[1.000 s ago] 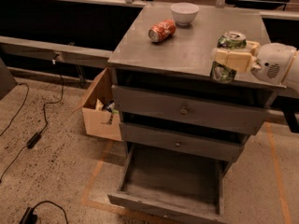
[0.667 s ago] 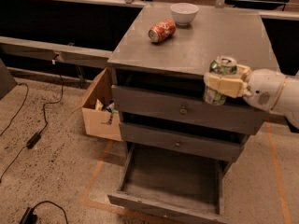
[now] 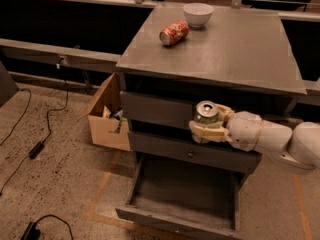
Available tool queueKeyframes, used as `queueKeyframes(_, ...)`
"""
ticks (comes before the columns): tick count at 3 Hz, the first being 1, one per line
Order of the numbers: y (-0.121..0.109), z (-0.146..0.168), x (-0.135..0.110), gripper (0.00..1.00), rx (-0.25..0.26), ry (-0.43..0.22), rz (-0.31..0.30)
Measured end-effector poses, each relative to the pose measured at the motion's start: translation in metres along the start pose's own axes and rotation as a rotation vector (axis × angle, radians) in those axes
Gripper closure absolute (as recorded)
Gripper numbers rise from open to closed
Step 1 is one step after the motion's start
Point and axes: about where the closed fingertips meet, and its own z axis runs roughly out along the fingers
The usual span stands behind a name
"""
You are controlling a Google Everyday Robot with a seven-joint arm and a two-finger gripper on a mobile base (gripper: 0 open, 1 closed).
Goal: Place green can into bottom drawer
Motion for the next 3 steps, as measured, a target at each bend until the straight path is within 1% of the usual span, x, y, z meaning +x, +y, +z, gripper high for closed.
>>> queueKeyframes(1, 0.018, 0.021, 0.067, 1.00, -0.054, 0.034, -0.026)
queueKeyframes(2, 0.034, 0.026, 0.112, 1.00, -0.048, 0.080, 0.012)
queueKeyframes(3, 0.037, 0.027, 0.115, 1.00, -0.049, 0.085, 0.017)
